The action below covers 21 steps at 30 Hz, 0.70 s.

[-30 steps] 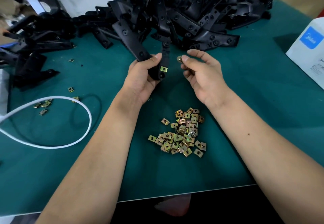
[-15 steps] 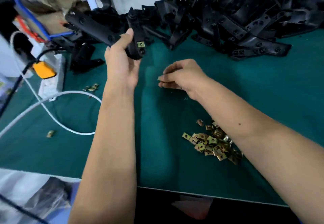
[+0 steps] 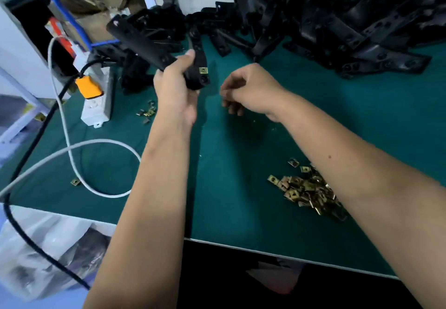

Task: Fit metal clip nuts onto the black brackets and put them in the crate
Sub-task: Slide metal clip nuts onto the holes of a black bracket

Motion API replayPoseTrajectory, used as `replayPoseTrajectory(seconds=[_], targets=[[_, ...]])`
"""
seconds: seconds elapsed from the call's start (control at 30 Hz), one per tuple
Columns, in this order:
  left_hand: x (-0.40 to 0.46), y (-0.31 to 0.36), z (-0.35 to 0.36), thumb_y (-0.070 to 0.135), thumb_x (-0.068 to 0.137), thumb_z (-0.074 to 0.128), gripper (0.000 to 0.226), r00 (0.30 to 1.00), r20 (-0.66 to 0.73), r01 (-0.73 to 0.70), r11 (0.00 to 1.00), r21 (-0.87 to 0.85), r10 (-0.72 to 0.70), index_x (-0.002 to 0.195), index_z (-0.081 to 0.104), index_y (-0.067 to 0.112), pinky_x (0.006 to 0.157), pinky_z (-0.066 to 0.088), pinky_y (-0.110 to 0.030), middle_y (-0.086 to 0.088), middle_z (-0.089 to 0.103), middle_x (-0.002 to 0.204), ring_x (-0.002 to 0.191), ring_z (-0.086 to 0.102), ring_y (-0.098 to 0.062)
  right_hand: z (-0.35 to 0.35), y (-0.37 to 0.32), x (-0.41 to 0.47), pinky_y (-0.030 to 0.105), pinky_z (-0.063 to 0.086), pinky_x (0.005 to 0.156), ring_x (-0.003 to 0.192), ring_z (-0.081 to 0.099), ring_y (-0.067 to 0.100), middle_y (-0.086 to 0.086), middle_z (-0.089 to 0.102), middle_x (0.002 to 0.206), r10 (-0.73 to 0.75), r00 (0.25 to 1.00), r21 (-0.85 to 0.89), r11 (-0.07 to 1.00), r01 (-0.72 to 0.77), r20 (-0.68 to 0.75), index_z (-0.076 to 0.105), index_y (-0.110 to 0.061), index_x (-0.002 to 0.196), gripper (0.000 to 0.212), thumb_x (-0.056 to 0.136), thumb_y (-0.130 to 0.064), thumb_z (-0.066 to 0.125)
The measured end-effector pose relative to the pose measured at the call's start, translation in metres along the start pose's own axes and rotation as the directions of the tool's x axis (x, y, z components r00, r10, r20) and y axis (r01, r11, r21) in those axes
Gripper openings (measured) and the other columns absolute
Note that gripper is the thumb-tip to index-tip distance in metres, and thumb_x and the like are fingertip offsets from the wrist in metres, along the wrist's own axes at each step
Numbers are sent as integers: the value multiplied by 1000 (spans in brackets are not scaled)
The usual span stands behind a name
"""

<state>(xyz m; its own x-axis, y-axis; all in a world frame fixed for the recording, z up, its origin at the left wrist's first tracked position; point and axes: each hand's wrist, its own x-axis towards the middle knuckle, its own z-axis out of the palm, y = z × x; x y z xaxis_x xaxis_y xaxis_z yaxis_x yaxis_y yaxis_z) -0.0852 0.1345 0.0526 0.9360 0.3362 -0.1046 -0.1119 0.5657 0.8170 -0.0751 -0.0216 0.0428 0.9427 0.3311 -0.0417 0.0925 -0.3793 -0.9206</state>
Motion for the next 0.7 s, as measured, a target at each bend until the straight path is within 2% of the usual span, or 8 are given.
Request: replayPoseTrajectory(seconds=[0.07,0.17,0.27,0.33,0.43,0.5,0.63,0.7], targets=[[-3,-24,19,2,94,65,29,996,54,75,997,31,-77,121,54,4,78,51,-39,-18,58,109,95,59,-30,-31,5,-14,26,49,48,56,65,13,7,76,74,-29,991,-229,972,58,129,71,-9,88,6,93,-7,71],[-8,-57,48,3,92,69,43,976,92,197,980,29,-199,130,55,-8,83,56,-39,-20,67,113,99,67,-34,-74,10,-40,23,52,54,60,65,4,-3,77,78,90,924,-489,865,113,372,78,-19,91,6,87,-19,82],[-15,-84,74,3,90,72,53,963,112,243,969,46,-246,139,53,-6,67,57,-31,-15,68,109,92,68,-28,-98,12,-67,16,50,64,68,65,-4,-16,75,79,178,847,-548,822,152,501,79,-30,92,15,80,-32,88],[-17,-97,85,1,91,70,45,949,157,266,962,55,-272,133,56,-8,74,60,-36,-15,69,108,95,69,-28,-101,11,-78,9,43,59,66,62,-5,-19,72,75,202,813,-546,822,163,546,79,-33,91,18,76,-38,90],[-18,-110,91,-3,91,67,15,933,252,240,966,96,-257,104,59,0,82,54,-47,-12,65,90,89,65,-29,-94,14,-84,9,39,52,58,58,-4,-19,66,65,224,804,-591,785,186,551,79,-32,85,20,72,-41,92],[-14,-113,88,-2,92,67,14,924,292,224,969,104,-245,94,56,7,81,51,-45,-9,63,84,86,64,-27,-88,16,-83,9,39,49,55,57,-4,-19,64,60,224,818,-617,764,190,529,77,-29,80,17,73,-37,91],[-12,-110,82,2,92,66,24,893,352,292,956,24,-282,115,57,3,102,49,-53,-20,64,108,108,67,-37,-91,20,-85,9,40,51,56,57,-5,-21,66,62,167,865,-624,757,195,473,76,-28,79,13,78,-31,89],[-14,-108,82,4,92,66,23,894,341,293,955,43,-290,114,58,3,93,52,-47,-17,63,104,96,68,-30,-95,25,-86,9,42,56,61,59,-6,-23,67,67,82,910,-607,769,203,407,74,-28,79,14,79,-29,88]])
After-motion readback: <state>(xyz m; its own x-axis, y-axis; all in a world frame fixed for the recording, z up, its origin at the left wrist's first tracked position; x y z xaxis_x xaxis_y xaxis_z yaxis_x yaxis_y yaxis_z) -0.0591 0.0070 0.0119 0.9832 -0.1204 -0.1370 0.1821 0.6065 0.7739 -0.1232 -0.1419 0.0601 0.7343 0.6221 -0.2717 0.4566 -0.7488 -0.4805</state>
